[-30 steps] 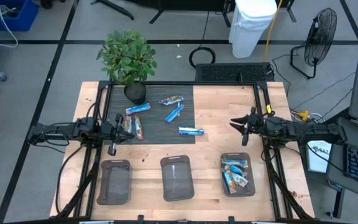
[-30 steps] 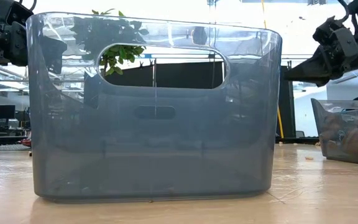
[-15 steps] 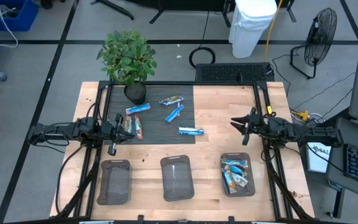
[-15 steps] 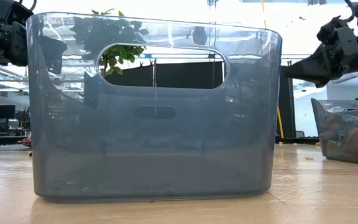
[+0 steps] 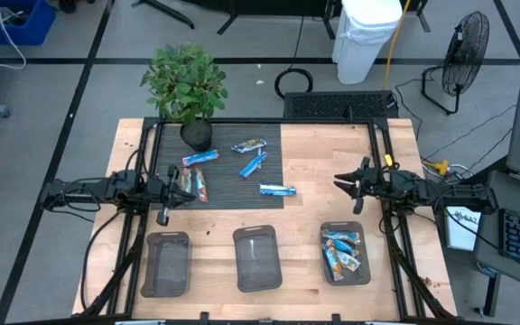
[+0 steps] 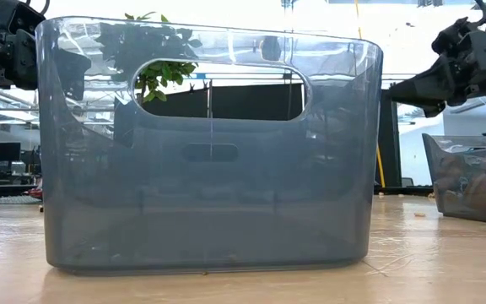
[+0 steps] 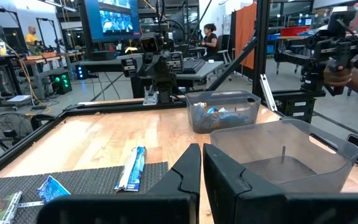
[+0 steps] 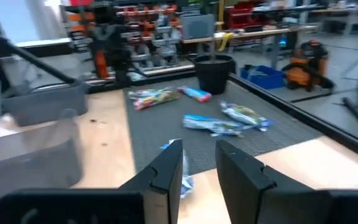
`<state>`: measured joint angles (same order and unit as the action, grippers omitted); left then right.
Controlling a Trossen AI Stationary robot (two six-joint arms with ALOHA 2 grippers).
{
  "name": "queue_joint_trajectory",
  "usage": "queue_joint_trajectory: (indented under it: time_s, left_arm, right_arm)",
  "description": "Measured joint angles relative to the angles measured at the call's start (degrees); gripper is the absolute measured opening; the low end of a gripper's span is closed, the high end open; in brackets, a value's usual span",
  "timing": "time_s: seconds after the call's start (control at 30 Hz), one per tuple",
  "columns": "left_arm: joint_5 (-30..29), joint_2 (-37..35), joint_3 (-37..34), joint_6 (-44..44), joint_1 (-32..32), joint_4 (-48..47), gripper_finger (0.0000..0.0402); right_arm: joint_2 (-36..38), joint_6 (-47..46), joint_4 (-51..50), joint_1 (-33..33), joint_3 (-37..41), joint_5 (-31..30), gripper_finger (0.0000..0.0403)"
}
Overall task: Pick and place Granola Bars by type
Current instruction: Put the red granola bar into the left black bin
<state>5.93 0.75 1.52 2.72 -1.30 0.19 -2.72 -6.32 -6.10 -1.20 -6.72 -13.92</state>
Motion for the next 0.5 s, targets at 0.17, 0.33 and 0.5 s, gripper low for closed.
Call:
queue_joint_trajectory:
  time_s: [0.17,0.33,0.5]
  left_arm:
    - [0.0,0.0,0.0,0.0,0.0,0.0,0.0026]
    - [0.0,0.0,0.0,0.0,0.0,0.0,0.0026]
    - [0.0,0.0,0.0,0.0,0.0,0.0,0.0026]
  right_arm:
    - [0.0,2.0,8.2,0.0,3.0,5.3,0.0086]
    - [0.0,3.2,10.7,0.0,5.8,5.2,0.0086]
    - [0.0,1.8,9.1,0.0,5.8,9.4,0.0086]
